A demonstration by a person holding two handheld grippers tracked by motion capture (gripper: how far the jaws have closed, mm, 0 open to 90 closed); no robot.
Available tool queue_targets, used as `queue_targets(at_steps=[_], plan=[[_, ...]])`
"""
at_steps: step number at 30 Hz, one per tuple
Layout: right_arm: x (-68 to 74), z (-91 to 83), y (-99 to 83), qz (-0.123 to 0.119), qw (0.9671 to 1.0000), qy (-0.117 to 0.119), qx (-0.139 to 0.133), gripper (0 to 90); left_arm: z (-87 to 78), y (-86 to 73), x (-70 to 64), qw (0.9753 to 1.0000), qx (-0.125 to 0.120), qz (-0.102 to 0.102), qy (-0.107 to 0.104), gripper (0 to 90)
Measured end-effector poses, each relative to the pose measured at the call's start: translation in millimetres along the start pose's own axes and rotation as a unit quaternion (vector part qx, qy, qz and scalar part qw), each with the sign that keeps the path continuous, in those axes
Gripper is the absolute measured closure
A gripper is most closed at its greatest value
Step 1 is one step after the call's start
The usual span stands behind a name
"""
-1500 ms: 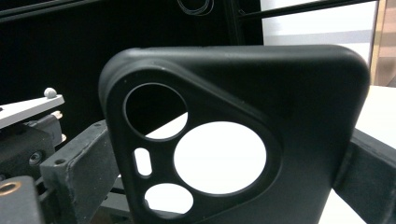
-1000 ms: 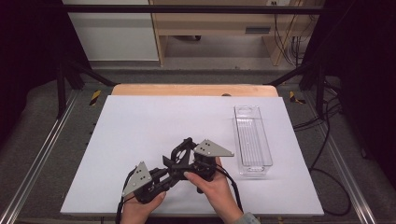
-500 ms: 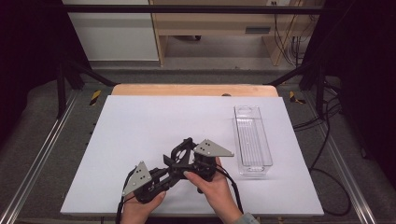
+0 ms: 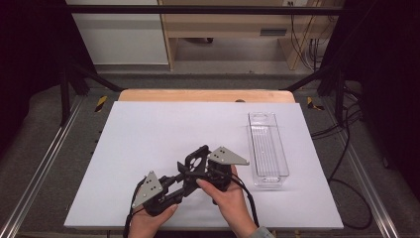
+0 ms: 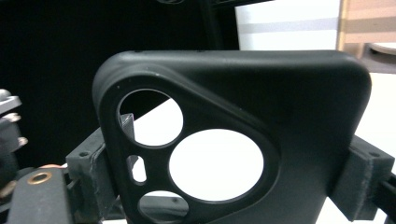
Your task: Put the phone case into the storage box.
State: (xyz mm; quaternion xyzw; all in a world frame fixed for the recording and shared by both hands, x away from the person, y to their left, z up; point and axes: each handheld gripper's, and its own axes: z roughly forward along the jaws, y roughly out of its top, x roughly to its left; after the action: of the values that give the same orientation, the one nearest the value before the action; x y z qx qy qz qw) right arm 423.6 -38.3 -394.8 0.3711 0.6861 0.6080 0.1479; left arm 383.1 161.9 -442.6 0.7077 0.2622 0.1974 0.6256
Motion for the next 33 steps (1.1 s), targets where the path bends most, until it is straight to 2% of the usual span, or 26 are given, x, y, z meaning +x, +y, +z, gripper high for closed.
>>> queue_targets(at_steps=[2,5,8,13,20,27,30,33], plan=[[-3.4,-1.6,0.7,0.004,1.0000,-0.009,-0.002,13.6,1.0,-0.2,0.0,1.0000,0.004,0.000,0.000,56.9],[-7.8,-4.2,2.0,0.001,0.9995,-0.032,-0.006,13.6,2.3,-0.8,0.3,0.9999,0.012,0.006,0.005,45.6],[-10.1,-5.7,2.1,0.005,0.9990,-0.043,-0.011,13.6,2.4,-1.4,2.9,0.9998,0.015,-0.004,0.010,40.6],[-16.5,-8.6,1.3,0.003,0.9967,-0.078,-0.024,13.6,-0.2,-3.1,12.0,0.9993,0.021,-0.010,0.030,27.9],[-20.2,-10.0,1.4,0.002,0.9953,-0.093,-0.029,13.6,-7.6,-1.8,25.3,0.9982,0.019,-0.016,0.055,18.3],[-22.2,-9.5,-0.1,0.003,0.9948,-0.099,-0.026,13.6,-17.4,-2.4,42.7,0.9954,0.025,-0.011,0.092,10.2],[-22.6,-9.7,-0.5,0.003,0.9947,-0.100,-0.025,13.6,-19.5,-2.8,47.4,0.9945,0.027,-0.011,0.100,6.9],[-23.6,-11.1,-0.1,-0.002,0.9945,-0.101,-0.026,13.6,-23.2,-2.9,54.6,0.9935,0.020,-0.020,0.111,5.2]])
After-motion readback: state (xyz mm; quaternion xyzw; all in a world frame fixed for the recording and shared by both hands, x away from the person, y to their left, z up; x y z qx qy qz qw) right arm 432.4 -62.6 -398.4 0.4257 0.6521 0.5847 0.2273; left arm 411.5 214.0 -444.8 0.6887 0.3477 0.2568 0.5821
